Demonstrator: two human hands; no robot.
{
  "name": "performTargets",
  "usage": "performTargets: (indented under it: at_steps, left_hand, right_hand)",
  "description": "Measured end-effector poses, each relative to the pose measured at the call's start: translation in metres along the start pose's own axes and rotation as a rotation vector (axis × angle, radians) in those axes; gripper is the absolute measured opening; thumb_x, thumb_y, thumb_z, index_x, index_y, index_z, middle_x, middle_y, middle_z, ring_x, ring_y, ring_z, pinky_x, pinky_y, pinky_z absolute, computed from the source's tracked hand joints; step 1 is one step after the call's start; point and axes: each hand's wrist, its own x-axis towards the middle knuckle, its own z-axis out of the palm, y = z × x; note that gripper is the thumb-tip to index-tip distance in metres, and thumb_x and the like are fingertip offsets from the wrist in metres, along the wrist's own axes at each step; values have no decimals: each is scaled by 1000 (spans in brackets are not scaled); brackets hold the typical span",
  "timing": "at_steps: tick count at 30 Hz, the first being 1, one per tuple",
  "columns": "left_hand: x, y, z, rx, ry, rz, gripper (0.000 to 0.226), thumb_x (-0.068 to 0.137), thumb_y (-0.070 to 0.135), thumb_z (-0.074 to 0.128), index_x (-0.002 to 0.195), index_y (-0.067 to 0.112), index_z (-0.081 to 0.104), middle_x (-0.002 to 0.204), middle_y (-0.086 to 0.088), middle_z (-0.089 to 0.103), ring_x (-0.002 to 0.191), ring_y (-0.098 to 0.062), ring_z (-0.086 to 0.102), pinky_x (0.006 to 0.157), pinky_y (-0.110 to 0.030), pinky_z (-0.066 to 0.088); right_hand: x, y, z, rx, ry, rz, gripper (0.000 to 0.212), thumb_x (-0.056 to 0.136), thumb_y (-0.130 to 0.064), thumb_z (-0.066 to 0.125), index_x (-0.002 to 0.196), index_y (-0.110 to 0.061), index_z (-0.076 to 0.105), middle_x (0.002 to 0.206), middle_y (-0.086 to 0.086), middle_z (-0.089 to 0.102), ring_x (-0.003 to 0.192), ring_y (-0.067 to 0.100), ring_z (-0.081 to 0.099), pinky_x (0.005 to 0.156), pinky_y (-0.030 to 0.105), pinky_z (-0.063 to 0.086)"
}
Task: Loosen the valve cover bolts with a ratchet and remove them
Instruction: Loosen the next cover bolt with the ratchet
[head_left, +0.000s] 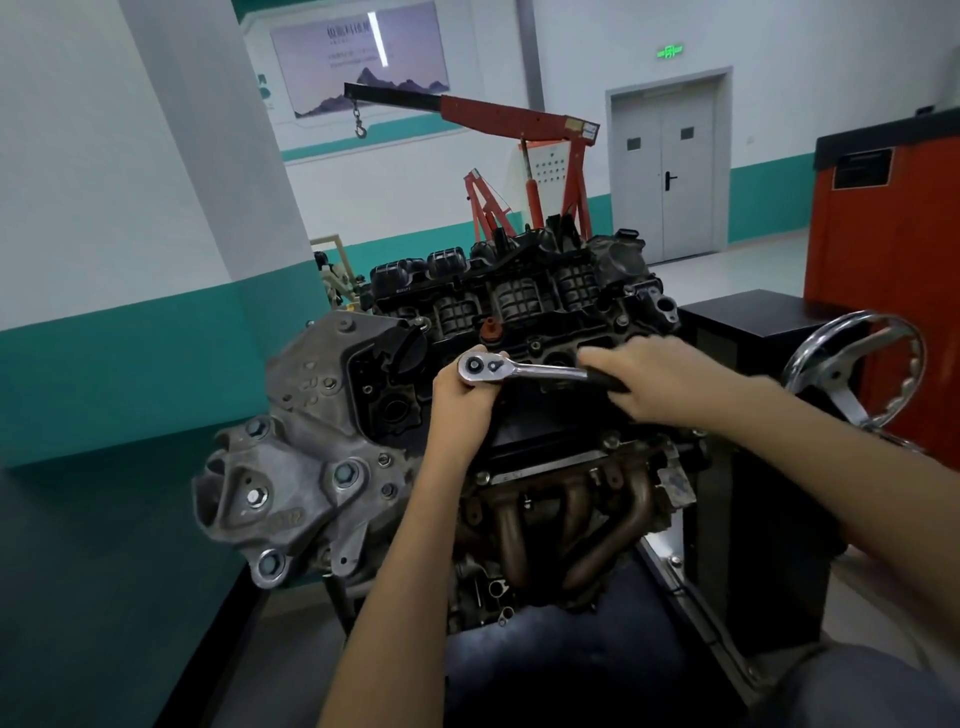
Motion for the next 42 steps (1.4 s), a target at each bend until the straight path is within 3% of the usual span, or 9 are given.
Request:
performTargets:
  at_steps: [4,8,12,16,23,27,30,35,42]
  left_hand:
    - [-4,-3,-1,-42,44,1,36,96,5,54,65,8,38,57,8,38,59,-7,38,63,-18,38]
    - [-6,-1,5,-43,63,17,45,97,11,57,64,15,27,62,0,24,60,-11,26,57,-17,31]
    - [-4,-1,5,-38,97,6,41,97,11,59,67,8,30,68,-10,21,62,-15,21,55,-20,25]
    - [-4,-2,2,-15,28,-11,48,97,16,59,61,22,27,61,1,25,61,-14,24,57,-28,24]
    - [-2,-1,-2,6,10,1,37,91,7,53,61,27,58,55,13,43,58,-6,36,59,-23,33]
    - [-5,-7,-4,-81,79,-16,31,94,9,56,66,22,57,58,15,53,60,1,50,63,-10,42]
    - [-5,-7,1,-60,76,-21,44,96,15,59,61,22,34,56,12,34,57,-7,33,57,-20,32]
    - [-3,-6,3,-143,111,-58,42,96,8,59,66,14,30,59,6,27,53,-2,30,54,-14,30]
    - [1,0,-3,30,-55,-64,44,93,13,58,59,22,33,58,9,33,60,-9,30,60,-27,29]
  right_hand:
    - [-10,-21,16,46,94,57,27,88,-18,58,112,-22,47,79,1,58,77,30,64,61,29,38]
    - [-47,-106,71,641,135,360,34,85,-11,60,116,-18,46,72,1,54,66,25,59,56,25,40]
    - [-34,-173,94,969,197,411,42,86,-4,54,126,-9,42,77,7,57,73,27,62,64,35,52]
    - [-43,-117,79,808,74,337,40,85,-7,57,121,-17,45,71,0,46,62,22,50,63,30,44]
    - [8,-1,-7,-85,43,-6,31,90,-18,55,119,-24,46,73,-4,47,62,22,49,56,29,36]
    - [-11,-32,16,28,86,121,31,88,-20,57,116,-21,44,87,9,62,80,33,63,66,37,44]
    - [-44,-90,54,486,92,335,32,86,-16,57,114,-19,42,81,8,57,79,35,62,65,36,46]
    - [-35,-181,85,955,177,463,38,88,-9,53,124,-13,41,82,4,56,75,24,61,67,34,53]
    - [-33,-44,36,415,-36,209,44,86,-13,60,126,-26,48,82,2,53,61,17,54,56,24,45]
